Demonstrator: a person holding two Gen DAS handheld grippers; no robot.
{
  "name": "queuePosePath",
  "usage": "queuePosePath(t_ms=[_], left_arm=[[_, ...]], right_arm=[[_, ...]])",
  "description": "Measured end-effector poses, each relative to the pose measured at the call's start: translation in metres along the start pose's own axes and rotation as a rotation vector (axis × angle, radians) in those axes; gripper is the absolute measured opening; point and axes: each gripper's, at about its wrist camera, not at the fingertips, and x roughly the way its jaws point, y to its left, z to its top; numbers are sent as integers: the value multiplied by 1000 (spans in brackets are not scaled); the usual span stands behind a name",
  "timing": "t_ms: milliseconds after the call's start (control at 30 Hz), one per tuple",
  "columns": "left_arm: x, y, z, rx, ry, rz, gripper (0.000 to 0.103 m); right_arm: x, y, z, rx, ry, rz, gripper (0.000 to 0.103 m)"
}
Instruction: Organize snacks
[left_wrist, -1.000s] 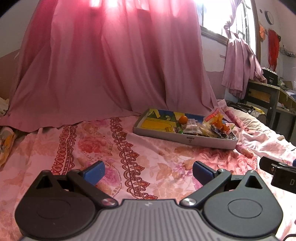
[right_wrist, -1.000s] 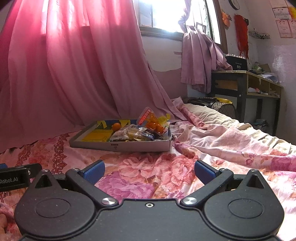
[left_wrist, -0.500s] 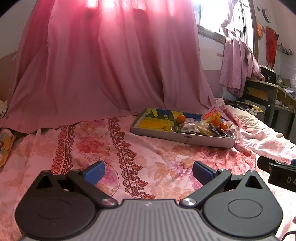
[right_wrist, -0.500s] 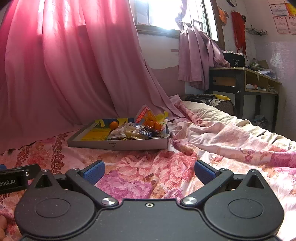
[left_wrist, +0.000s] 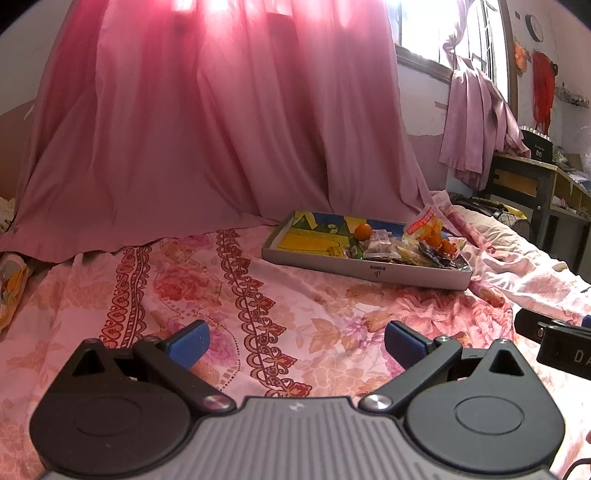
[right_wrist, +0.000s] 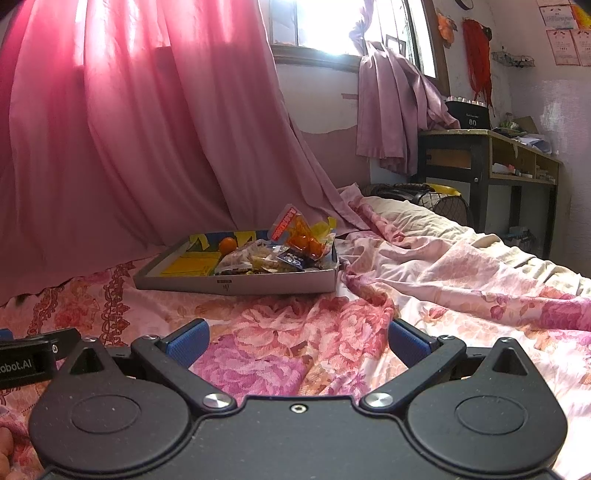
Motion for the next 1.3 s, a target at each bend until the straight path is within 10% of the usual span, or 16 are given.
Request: queuePosePath(t_ms=[1300], left_arm=[[-1, -4, -2, 17, 30, 36, 103]], right_arm=[[1, 3, 0, -5, 2, 0, 102]])
